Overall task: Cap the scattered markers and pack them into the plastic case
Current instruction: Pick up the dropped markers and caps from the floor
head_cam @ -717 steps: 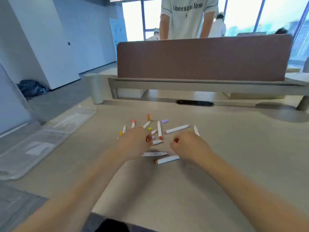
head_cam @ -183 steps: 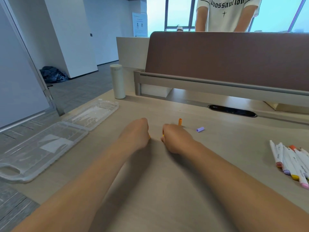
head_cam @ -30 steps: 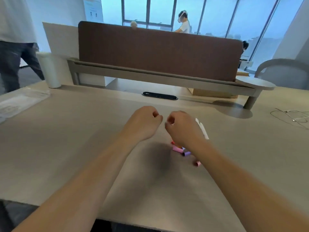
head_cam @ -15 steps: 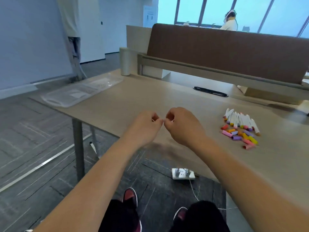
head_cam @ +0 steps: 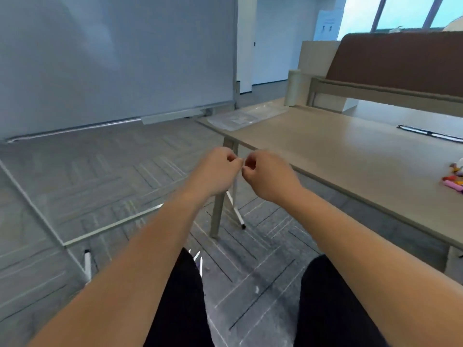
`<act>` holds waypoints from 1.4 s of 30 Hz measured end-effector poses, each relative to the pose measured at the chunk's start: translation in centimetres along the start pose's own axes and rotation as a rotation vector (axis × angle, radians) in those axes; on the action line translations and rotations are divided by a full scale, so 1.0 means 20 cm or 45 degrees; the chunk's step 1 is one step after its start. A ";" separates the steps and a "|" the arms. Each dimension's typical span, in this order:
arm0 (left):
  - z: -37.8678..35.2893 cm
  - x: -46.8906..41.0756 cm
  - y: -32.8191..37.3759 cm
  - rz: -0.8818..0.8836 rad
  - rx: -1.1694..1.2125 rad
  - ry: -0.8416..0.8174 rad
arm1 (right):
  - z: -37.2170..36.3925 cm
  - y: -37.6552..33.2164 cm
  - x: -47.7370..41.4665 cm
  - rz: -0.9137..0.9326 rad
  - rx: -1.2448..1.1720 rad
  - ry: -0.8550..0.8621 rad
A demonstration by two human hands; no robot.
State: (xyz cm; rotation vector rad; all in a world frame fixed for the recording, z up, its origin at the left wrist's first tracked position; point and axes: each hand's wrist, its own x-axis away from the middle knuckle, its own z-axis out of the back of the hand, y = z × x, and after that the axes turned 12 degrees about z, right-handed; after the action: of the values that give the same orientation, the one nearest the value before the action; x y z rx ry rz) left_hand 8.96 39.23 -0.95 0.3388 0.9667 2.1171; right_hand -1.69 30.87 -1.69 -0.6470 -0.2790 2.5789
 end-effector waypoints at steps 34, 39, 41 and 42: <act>-0.68 -0.73 -2.18 0.773 -0.342 -0.319 | -2.40 0.19 -0.47 -0.134 -0.214 -0.805; -0.97 -0.87 -2.53 0.825 -0.428 -0.429 | -2.83 0.39 -0.41 -0.311 -0.252 -0.947; -1.09 -0.90 -2.66 0.842 -0.487 -0.488 | -2.99 0.46 -0.37 -0.396 -0.259 -0.997; -1.15 -0.91 -2.72 0.858 -0.510 -0.514 | -3.07 0.49 -0.34 -0.433 -0.250 -1.021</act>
State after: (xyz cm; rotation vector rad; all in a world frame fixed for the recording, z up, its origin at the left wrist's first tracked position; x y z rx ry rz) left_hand 38.59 36.13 -55.11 0.9393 0.1799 2.6172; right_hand 29.85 23.95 -55.34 0.3873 -0.8201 2.3603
